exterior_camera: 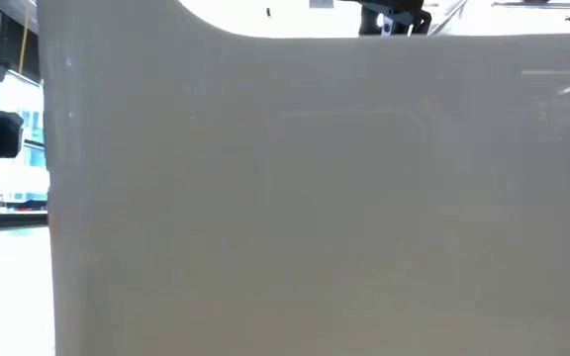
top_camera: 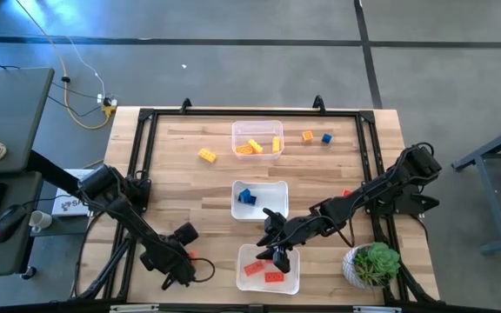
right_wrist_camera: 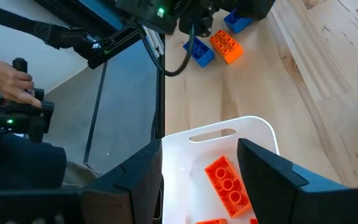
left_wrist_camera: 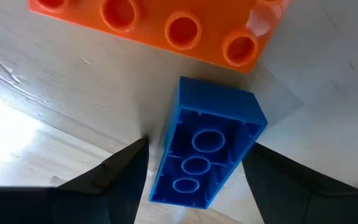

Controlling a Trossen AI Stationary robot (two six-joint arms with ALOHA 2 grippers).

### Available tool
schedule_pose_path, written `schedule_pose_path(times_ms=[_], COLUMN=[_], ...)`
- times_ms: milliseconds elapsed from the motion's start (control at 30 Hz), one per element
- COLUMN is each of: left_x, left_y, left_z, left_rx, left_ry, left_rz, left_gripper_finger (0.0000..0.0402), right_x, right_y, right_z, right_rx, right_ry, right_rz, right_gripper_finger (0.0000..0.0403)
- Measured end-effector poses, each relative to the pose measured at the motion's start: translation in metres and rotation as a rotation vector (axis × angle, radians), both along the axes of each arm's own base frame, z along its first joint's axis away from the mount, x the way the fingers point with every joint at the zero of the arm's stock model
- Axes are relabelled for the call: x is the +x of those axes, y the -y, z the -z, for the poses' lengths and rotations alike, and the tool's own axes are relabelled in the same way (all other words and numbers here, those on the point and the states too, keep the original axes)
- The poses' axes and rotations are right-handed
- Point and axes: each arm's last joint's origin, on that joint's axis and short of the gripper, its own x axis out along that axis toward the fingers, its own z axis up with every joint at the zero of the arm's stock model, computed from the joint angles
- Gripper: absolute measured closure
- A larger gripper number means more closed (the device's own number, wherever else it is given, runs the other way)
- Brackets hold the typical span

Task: Sort & place blocks by color
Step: Put the blue game piece into the top white bin

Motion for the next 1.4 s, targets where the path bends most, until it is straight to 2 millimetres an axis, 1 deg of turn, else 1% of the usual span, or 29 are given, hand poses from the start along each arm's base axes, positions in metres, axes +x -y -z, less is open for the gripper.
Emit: schedule_pose_path(times_ms=[67, 133, 200, 367, 400, 633, 800, 967, 1167, 1300, 1400], left_x=[0.001, 0.002, 0.003, 0.003, 0.003, 0.003, 0.004, 0.006, 0.009, 0.011, 0.013], left_y=[-0.001, -0.002, -0.003, -0.003, -0.003, -0.006, -0.014, -0.025, -0.044, -0.061, -0.076], left_z=[0.001, 0.001, 0.001, 0.0, 0.0, -0.004, -0.018, -0.038, -0.065, -0.083, -0.095], left_rx=[0.002, 0.001, 0.002, 0.004, 0.004, -0.003, -0.006, -0.038, -0.046, -0.049, -0.053], left_ry=[-0.001, -0.001, -0.002, -0.001, -0.001, 0.006, 0.04, 0.117, 0.26, 0.35, 0.423], left_rz=[-0.015, -0.025, -0.031, -0.032, -0.033, -0.041, -0.106, -0.182, -0.266, -0.342, -0.422], left_gripper_finger=[0.0167, 0.0184, 0.0209, 0.029, 0.0295, 0.0295, 0.0295, 0.0295, 0.0295, 0.0295, 0.0295], right_x=[0.0, 0.0, 0.0, 0.0, 0.0, 0.0, 0.001, 0.002, 0.005, 0.01, 0.015], right_y=[0.0, 0.0, 0.0, 0.0, 0.0, 0.0, 0.001, 0.003, 0.01, 0.023, 0.037], right_z=[0.0, 0.0, 0.0, 0.0, 0.0, 0.0, 0.0, 0.0, 0.0, -0.001, -0.002], right_rx=[0.0, 0.0, 0.0, 0.006, 0.006, 0.003, 0.009, 0.008, 0.024, 0.023, 0.021], right_ry=[0.0, 0.0, 0.0, -0.003, -0.002, -0.001, 0.0, 0.007, 0.002, 0.003, 0.008], right_rz=[0.0, 0.0, 0.0, 0.004, 0.004, 0.011, 0.054, 0.111, 0.142, 0.181, 0.219], right_gripper_finger=[0.0208, 0.0208, 0.0208, 0.0208, 0.0208, 0.0208, 0.0208, 0.0208, 0.0208, 0.0208, 0.0208])
